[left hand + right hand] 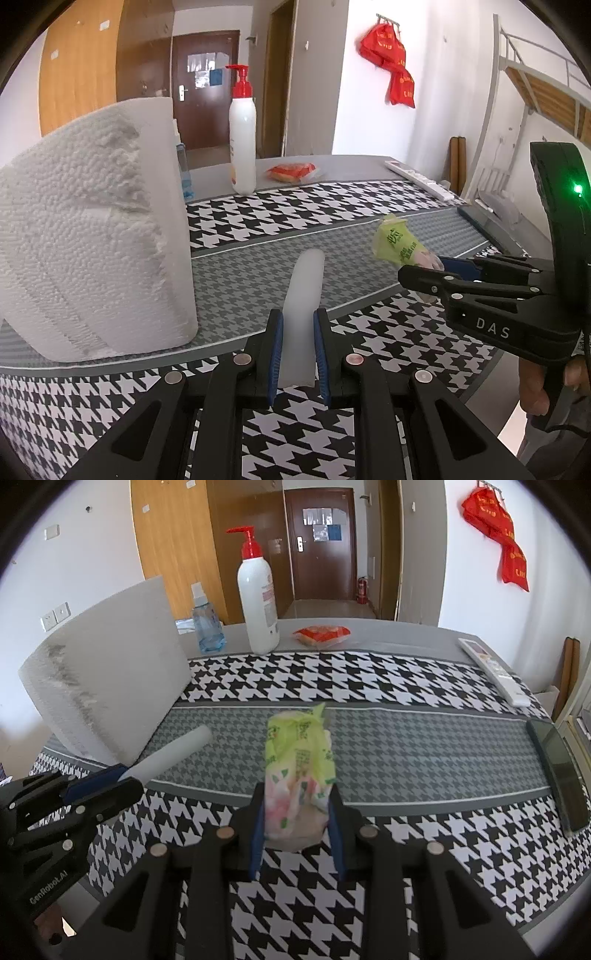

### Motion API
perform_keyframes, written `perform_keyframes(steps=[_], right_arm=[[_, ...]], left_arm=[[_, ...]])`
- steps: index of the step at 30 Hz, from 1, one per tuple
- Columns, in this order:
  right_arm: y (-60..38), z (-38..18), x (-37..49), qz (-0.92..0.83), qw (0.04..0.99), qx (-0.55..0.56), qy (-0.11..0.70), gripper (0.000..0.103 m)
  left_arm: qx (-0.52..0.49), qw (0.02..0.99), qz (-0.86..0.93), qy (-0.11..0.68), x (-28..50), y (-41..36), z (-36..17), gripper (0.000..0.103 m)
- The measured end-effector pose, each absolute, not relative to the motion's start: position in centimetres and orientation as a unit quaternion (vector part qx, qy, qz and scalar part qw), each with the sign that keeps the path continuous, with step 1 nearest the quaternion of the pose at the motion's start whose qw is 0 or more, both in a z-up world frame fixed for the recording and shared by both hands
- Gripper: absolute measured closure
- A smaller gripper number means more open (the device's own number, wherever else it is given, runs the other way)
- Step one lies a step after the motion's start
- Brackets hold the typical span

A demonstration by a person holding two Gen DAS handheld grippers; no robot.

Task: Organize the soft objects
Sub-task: 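Carry the foam stick and wipes pack over the foam box with both grippers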

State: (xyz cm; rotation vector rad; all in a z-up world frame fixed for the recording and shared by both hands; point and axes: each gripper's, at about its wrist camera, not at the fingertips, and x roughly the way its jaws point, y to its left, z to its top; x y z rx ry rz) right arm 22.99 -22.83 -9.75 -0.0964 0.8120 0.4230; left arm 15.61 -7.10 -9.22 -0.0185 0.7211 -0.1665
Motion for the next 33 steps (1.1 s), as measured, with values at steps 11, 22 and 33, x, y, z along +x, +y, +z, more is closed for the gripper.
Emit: perform_keyframes(steps=[11, 22, 33], right_arm=[[-23.2, -9.0, 21.4, 0.202, 0.902, -0.041, 0.380, 0.069], [-23.1, -7.6, 20.5, 0.206, 0.910, -0.037, 0.359, 0.069], [-22.9, -6.2, 19.6, 0.209, 0.917, -0.039, 0.336, 0.069]], left_arm=[[-0.003, 0.937, -0.077, 0.339, 15.1, -7.1, -8.7, 0.085], [0.001, 0.946, -0.069, 0.318, 14.3, -6.6, -7.3, 0.085], [0.003, 0.952, -0.068, 0.300, 13.9, -6.3, -6.0, 0.085]])
